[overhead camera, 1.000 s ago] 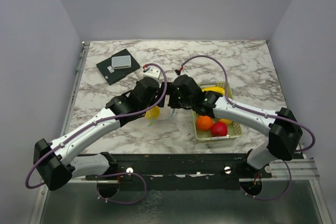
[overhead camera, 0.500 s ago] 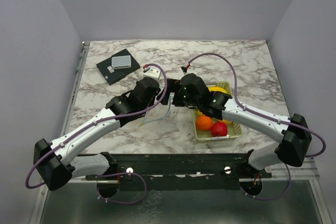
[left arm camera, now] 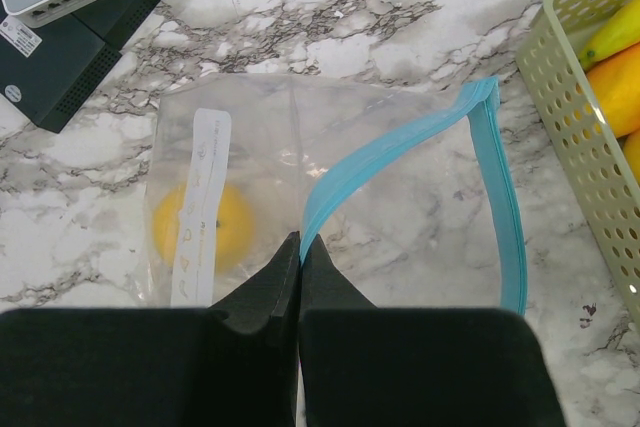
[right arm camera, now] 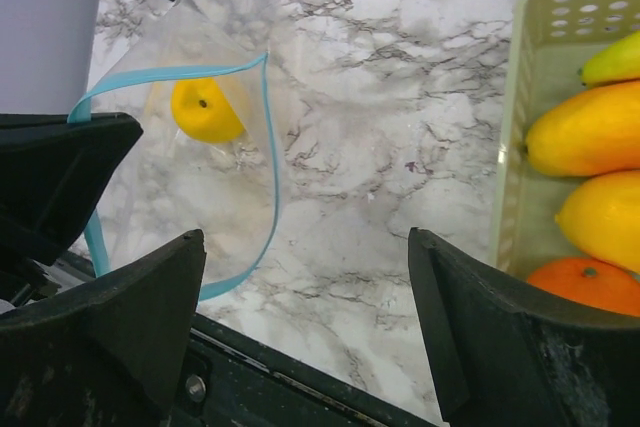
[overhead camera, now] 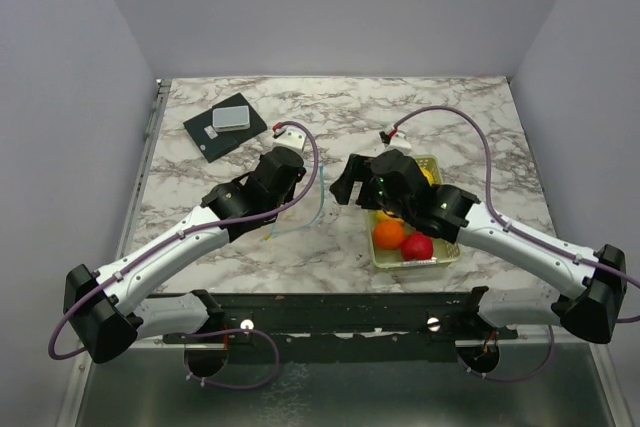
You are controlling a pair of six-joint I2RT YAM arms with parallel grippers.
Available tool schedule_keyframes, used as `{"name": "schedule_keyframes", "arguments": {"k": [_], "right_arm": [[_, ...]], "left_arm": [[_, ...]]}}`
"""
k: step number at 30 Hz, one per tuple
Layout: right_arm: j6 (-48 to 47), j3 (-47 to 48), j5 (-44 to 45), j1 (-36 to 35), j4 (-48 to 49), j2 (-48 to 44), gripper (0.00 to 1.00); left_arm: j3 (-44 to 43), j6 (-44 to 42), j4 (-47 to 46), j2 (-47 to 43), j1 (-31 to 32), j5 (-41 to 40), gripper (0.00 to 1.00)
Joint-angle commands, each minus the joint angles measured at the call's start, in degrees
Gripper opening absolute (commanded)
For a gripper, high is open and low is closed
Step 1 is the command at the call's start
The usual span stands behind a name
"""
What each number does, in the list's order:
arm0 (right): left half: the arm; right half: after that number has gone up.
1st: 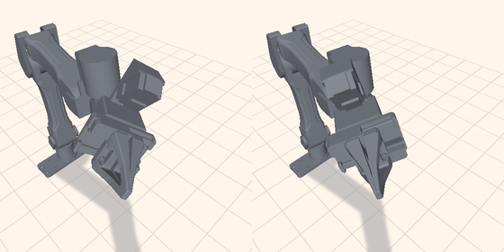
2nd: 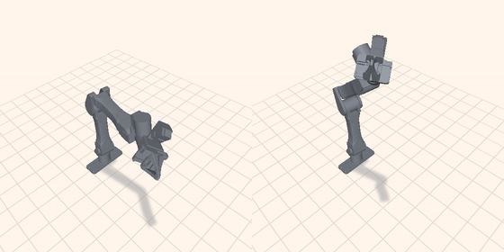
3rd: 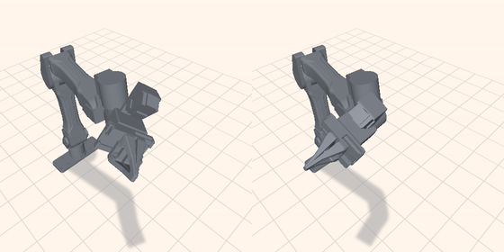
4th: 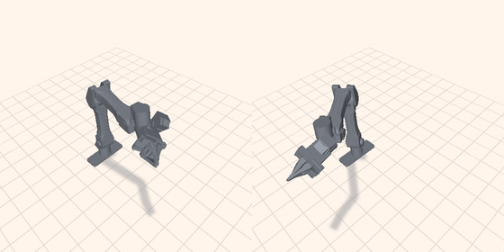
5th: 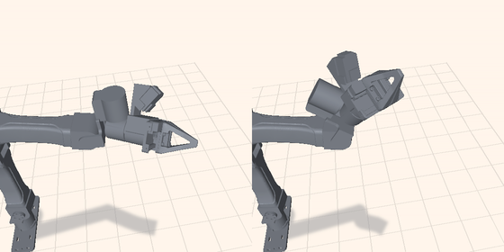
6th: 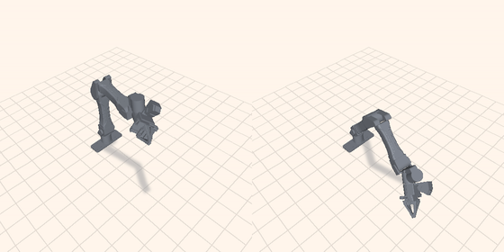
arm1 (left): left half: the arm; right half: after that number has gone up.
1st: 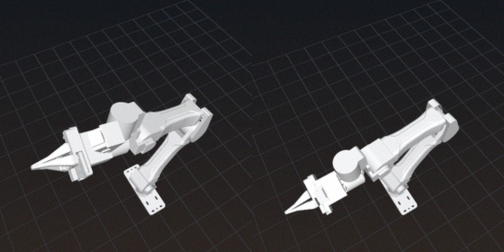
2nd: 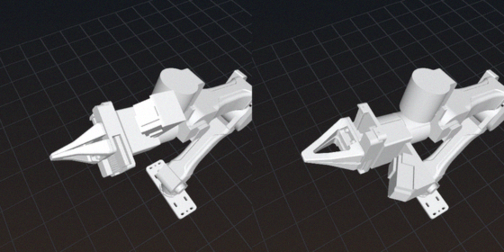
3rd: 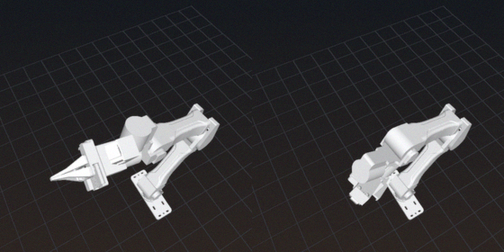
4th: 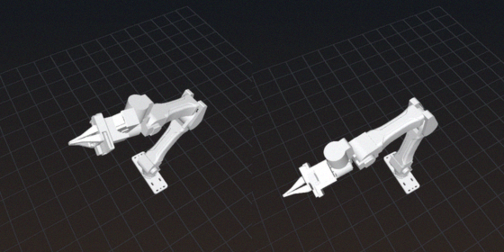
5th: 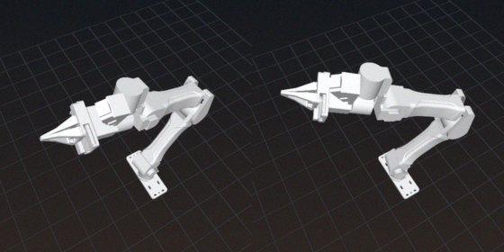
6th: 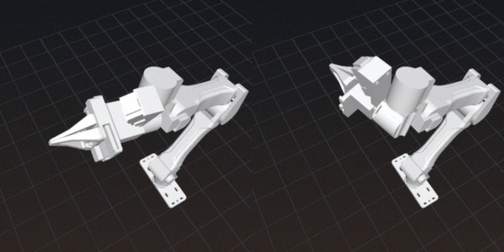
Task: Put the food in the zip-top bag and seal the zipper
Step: Pick up the fake fruit from the bin.
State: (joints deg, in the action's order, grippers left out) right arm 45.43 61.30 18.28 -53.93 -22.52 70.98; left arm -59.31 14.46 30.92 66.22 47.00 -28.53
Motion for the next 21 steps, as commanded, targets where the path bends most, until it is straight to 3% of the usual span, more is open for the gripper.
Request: {"name": "schedule_keyframes", "arguments": {"k": [1, 12, 21], "right_arm": [[0.36, -1.32, 6.54, -0.30, -6.80, -3.08, 0.87], [4.84, -3.09, 13.59, -0.30, -19.66, -6.29, 0.86], [8.43, -5.07, 16.18, -0.30, -26.68, -3.27, 0.83]], "left_arm": [[0.77, -0.26, -0.95, -0.04, 0.34, -0.21, 0.00], [0.95, -0.40, -0.95, -0.21, 0.34, 0.23, 0.00], [1.04, -0.51, -0.95, -0.21, 0.35, 0.06, 0.00]]}}
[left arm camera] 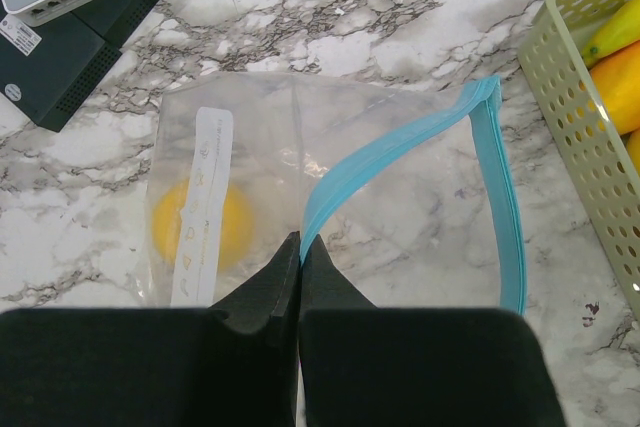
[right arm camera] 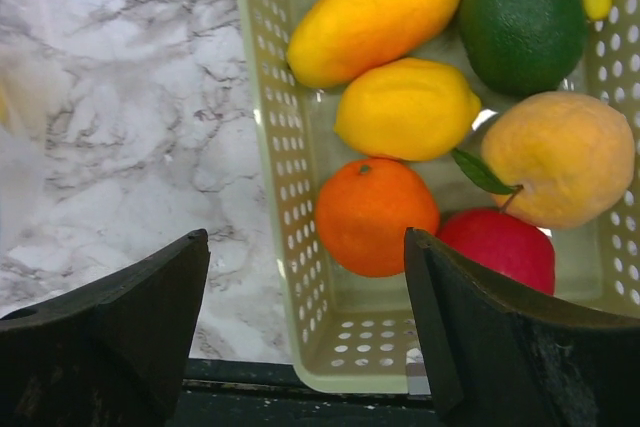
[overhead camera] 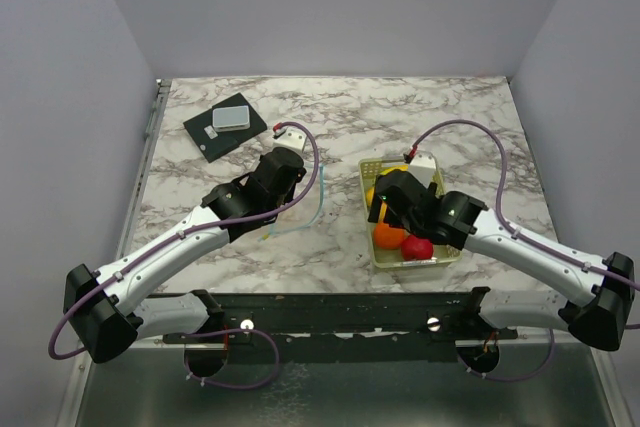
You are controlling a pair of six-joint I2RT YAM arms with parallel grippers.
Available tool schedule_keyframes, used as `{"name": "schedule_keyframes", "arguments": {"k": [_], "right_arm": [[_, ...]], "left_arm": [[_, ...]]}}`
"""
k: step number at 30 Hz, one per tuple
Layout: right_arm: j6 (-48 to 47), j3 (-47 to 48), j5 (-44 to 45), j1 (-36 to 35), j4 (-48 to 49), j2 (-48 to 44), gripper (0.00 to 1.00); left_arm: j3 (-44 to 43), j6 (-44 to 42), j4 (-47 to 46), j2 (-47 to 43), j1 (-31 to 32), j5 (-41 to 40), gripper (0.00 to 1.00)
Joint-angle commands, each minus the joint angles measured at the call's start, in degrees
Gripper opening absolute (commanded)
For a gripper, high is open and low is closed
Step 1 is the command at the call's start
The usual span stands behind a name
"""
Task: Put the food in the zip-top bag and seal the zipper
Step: Pick up the fake fruit from the bin.
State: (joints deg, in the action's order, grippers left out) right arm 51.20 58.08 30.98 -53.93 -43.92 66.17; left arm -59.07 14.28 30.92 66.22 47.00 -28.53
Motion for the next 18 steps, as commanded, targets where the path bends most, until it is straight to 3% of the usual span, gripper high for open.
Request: {"name": "schedule_keyframes", "arguments": {"k": [1, 18], "right_arm": [[2.74, -2.17, 3.42, -0.30, -5.37, 1.91, 0.83], [0.74, -6.39, 0.37, 2.63, 1.28, 9.88, 0.85]], "left_arm": [[0.80, -0.33, -0.95, -0.13, 0.37, 0.06, 0.00], [0.80, -0.45, -0.95, 0.03, 0.37, 0.27, 0.00]]}}
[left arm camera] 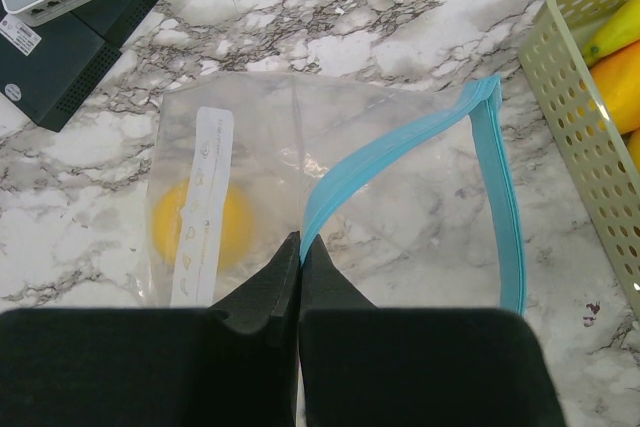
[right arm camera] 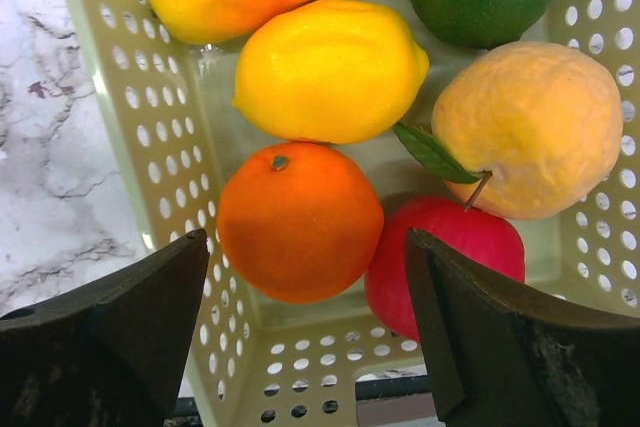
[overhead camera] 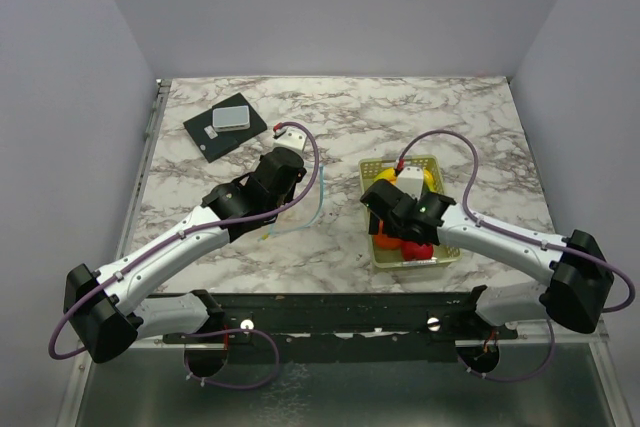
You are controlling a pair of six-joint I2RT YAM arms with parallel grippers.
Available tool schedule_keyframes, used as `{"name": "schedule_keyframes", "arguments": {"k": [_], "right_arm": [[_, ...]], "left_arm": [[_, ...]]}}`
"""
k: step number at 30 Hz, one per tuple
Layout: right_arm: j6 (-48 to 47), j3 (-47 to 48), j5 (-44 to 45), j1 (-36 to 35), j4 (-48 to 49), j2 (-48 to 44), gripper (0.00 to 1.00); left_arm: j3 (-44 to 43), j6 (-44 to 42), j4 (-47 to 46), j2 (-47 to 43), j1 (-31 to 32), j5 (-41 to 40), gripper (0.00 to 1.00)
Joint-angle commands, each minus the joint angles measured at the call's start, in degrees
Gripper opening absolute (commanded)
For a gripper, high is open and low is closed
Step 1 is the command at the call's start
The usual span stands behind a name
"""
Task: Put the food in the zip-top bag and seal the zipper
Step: Pick up the fake fruit from the bin.
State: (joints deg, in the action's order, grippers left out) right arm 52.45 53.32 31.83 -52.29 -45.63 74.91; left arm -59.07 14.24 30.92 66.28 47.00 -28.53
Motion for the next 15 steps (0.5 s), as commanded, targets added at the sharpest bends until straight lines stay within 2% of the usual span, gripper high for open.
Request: {"name": "schedule_keyframes", "arguments": {"k": [1, 7, 15], "right_arm": [[-0.70, -1.98, -1.02, 1.23, 3.68, 1.42, 0.85], [-1.19, -3.34, -2.93, 2.43, 6.04, 3.10, 0.90], [-1.91, -5.53, -5.96, 3.92, 9.16, 3.91, 0.91]], "left_arm": [[0.80, -0.38, -0.95, -0.01, 0.37, 0.25, 0.00], [0.80, -0.39, -0.95, -0.20, 0.30, 0.17, 0.00], [0.80, -0.44, -0.95, -0.28, 0.34, 0.19, 0.00]]}}
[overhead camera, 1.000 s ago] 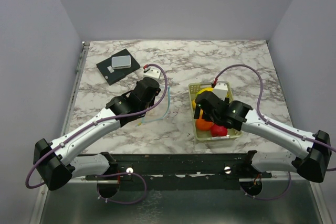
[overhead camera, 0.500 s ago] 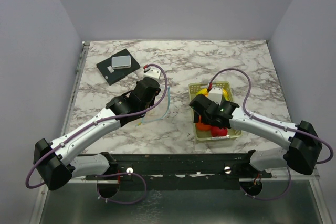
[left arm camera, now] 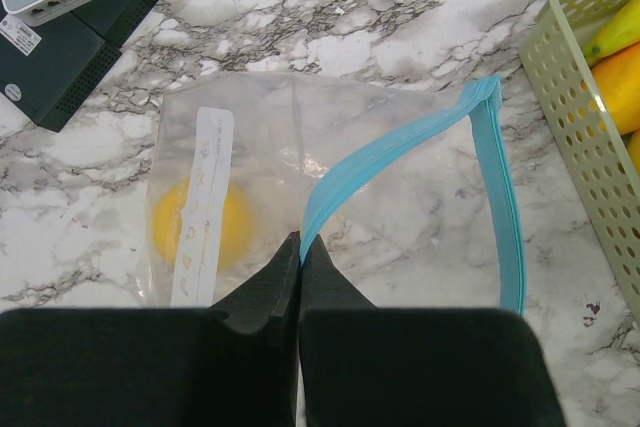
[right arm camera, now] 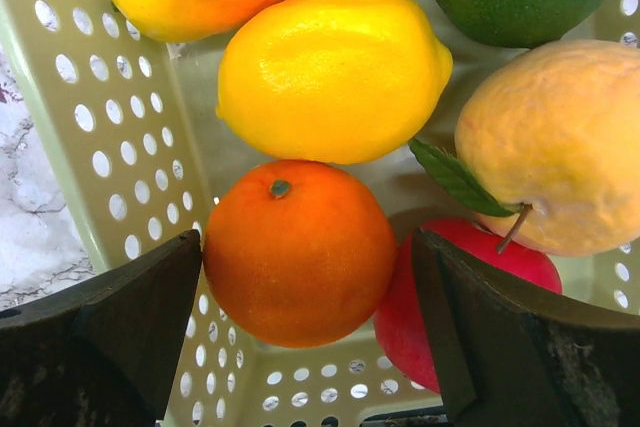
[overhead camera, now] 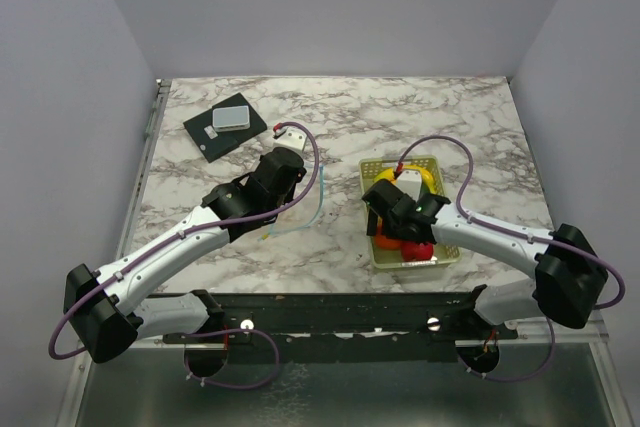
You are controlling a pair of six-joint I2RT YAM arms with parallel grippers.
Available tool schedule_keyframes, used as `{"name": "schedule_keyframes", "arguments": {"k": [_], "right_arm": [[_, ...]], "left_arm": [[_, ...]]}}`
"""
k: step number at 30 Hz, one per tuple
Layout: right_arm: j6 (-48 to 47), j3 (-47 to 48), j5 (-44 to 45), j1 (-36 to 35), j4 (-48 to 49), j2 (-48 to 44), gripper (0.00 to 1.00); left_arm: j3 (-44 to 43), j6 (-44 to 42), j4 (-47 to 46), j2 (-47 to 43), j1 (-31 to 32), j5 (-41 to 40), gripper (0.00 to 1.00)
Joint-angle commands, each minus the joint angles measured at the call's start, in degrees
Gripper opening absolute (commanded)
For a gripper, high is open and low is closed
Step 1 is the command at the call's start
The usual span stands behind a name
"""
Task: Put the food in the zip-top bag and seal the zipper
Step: Pick up the fake fruit from the bin, then place the fake fruit in the zipper food storage bag.
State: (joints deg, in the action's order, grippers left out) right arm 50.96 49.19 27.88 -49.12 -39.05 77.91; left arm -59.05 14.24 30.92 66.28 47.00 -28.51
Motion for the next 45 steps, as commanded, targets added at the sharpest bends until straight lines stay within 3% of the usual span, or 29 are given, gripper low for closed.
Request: {"name": "schedule_keyframes", "arguments": {"k": [1, 7, 12, 17, 24, 35, 45], "right_arm": [[-0.42, -1.64, -2.16, 0.93, 2.76, 1.00, 0.91], [-0.42, -2.88, -2.49, 1.40, 3.54, 0.93, 0.86], [-0.42, -2.68, -2.08, 1.49, 2.97, 0.46, 0.71], [-0.75, -1.43, -1.03, 1.49, 1.37, -1.50, 0.49], [-0.94, 1.07, 0.58, 1.49, -1.60, -4.63, 0.34], [-3.59, 7.59, 0.36, 1.49, -3.69, -9.60, 0.30], [-7.98, 13.41, -9.57, 1.49, 4.36, -9.62, 0.29]], "left_arm": [[0.78, -0.43, -0.95, -0.30, 0.35, 0.13, 0.00], [0.78, -0.43, -0.94, -0.19, 0.37, 0.12, 0.00], [0.78, -0.42, -0.94, -0.19, 0.37, 0.13, 0.00], [0.78, -0.44, -0.95, -0.12, 0.37, 0.12, 0.00], [0.78, -0.52, -0.94, -0.10, 0.37, 0.13, 0.00], [0.71, -0.59, -0.95, 0.08, 0.35, 0.44, 0.00], [0.69, -0.57, -0.95, 0.08, 0.28, 0.50, 0.00]]}}
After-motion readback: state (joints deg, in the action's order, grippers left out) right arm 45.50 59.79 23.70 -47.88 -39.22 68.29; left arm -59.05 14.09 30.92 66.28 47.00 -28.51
